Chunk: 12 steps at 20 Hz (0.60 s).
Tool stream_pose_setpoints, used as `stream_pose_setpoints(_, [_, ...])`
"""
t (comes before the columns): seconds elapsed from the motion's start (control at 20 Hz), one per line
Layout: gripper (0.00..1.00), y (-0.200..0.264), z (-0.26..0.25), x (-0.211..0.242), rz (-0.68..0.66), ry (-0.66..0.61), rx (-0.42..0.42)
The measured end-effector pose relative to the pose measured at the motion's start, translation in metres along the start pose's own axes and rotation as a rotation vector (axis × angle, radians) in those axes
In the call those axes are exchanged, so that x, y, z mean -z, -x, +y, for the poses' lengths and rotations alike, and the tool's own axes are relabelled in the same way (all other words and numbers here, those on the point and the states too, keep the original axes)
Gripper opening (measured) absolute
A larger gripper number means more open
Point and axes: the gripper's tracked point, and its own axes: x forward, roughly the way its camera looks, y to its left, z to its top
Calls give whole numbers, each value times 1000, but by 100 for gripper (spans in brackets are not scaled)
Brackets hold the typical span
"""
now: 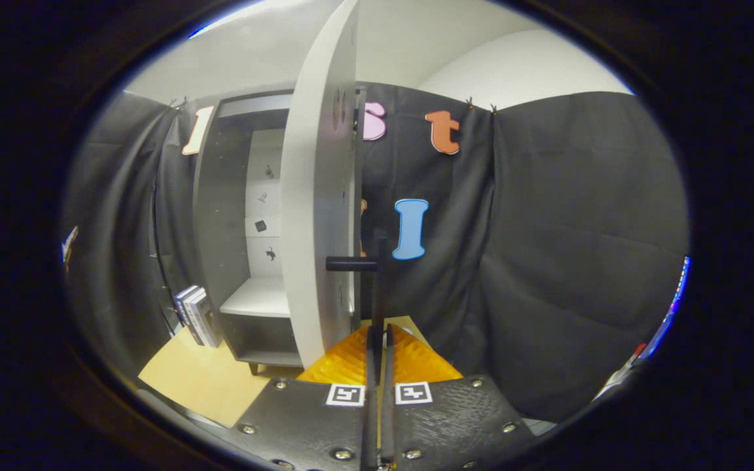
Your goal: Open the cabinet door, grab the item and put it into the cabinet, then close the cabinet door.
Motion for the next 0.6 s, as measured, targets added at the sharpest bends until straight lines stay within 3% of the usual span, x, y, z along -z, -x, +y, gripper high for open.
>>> stream_pose_setpoints(0.3, [3, 7, -28, -5, -27, 2, 136])
stream_pose_setpoints(0.6, [3, 8, -16, -6, -46, -49, 141])
